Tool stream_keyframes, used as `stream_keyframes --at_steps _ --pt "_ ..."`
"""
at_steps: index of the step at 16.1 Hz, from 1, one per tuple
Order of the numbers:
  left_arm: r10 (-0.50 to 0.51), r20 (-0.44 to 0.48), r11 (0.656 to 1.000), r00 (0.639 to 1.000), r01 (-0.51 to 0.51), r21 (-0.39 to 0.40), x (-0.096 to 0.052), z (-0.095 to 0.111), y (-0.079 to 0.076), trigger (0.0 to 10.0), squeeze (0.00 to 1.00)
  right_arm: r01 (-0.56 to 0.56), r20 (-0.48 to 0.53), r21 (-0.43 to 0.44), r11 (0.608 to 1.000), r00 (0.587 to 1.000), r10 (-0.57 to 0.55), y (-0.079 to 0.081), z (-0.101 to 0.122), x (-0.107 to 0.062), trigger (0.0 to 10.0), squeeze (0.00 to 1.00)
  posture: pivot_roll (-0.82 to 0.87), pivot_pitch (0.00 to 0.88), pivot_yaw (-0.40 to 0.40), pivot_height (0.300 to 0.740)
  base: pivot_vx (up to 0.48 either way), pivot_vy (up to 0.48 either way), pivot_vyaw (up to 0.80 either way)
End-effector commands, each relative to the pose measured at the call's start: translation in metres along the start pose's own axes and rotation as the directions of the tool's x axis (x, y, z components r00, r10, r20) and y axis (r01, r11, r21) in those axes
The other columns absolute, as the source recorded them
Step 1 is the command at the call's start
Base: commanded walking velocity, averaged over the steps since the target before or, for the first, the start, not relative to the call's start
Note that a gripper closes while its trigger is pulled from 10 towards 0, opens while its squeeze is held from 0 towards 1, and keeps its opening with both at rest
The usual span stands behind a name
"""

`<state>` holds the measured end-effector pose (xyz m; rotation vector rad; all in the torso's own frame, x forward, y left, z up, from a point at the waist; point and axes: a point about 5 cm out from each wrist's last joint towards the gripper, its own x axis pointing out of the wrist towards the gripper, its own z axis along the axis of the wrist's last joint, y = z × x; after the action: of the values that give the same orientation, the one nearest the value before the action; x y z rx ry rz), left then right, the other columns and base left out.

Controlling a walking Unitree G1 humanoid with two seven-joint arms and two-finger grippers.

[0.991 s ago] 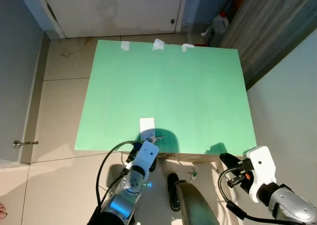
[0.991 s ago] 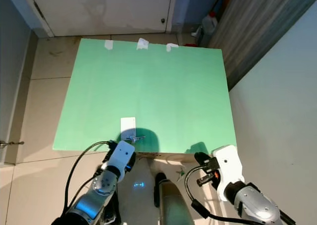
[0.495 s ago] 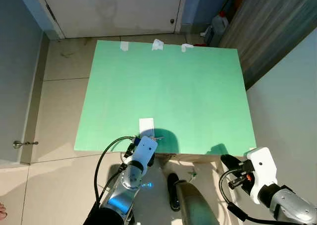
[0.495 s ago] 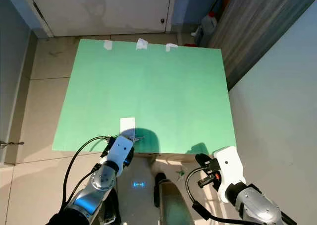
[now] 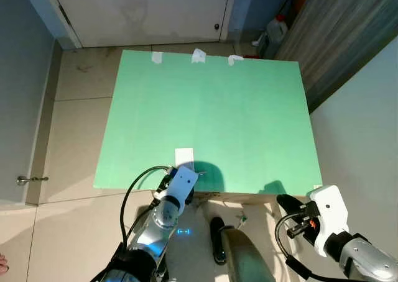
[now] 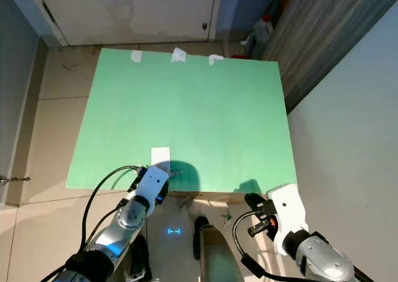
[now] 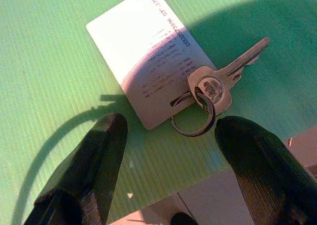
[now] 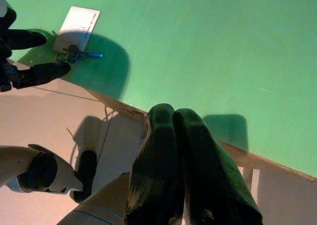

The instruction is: Hang keys on a hook

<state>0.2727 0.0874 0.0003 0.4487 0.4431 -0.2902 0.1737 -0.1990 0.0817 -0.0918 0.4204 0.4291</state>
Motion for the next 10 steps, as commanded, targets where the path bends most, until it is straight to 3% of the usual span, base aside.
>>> stream_keyframes --at_steps 1,5,6,7,10 --pt "-0.039 -0.03 0.999 0.999 0.039 0.0 -0.0002 -0.0074 -0.0055 10.0 0.0 0.004 -0.027 0.008 1.0 1.0 -0.004 0.0005 -0.0038 -0.005 10.0 0.0 -0.4 0.316 -0.072 0.74 0.0 0.0 0.0" --pt "-0.075 -0.039 0.997 0.996 0.074 -0.02 0.0039 -0.0064 -0.0066 10.0 0.0 0.005 -0.031 0.01 1.0 1.0 -0.005 0.0013 -0.004 -0.0063 10.0 0.0 -0.41 0.324 -0.073 0.74 0.0 0.0 0.0" --pt "-0.103 -0.035 0.994 0.994 0.101 -0.034 0.0055 -0.005 -0.0094 3.1 0.0 0.006 -0.031 0.011 1.0 0.999 -0.006 0.0013 -0.0039 -0.0067 10.0 0.0 -0.41 0.328 -0.075 0.74 0.0 0.0 0.0" --pt "-0.125 -0.029 0.991 0.992 0.123 -0.05 0.0066 -0.0031 -0.0108 0.0 0.0 0.004 -0.033 0.01 1.0 0.999 -0.004 0.0019 -0.0039 -0.0068 10.0 0.0 -0.41 0.328 -0.075 0.74 0.0 0.0 0.0" --pt "-0.139 -0.023 0.988 0.99 0.137 -0.069 0.0094 0.0005 -0.0083 0.0 0.0 0.005 -0.032 0.01 1.0 0.999 -0.005 0.0023 -0.0033 -0.0073 10.0 0.0 -0.41 0.332 -0.077 0.74 0.0 0.0 0.0"
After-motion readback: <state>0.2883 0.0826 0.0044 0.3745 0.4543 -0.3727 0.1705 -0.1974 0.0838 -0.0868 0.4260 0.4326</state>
